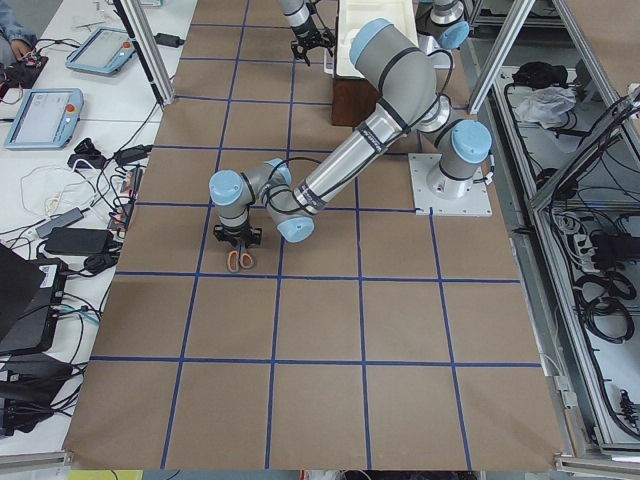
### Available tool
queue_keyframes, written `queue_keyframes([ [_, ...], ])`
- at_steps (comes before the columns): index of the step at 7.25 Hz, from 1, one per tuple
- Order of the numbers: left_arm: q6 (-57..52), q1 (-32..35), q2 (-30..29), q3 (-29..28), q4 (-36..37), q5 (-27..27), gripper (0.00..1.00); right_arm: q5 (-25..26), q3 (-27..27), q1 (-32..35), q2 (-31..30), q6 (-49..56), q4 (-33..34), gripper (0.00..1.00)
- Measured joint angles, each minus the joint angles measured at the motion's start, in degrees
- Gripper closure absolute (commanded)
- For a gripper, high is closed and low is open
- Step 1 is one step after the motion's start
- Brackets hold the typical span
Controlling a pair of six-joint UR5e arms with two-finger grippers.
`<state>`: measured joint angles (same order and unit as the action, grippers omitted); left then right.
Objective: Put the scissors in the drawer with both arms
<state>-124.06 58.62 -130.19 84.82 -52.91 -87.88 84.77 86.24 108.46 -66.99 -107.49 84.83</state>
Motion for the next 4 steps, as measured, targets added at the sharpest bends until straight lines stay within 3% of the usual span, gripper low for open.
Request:
queue_keyframes([
  [4,-0.7,0.0,0.4,0.0,-0.1,0.3,0.88,-0.9,0.1,0.0,0.9,-0.2,0.1,0.0],
])
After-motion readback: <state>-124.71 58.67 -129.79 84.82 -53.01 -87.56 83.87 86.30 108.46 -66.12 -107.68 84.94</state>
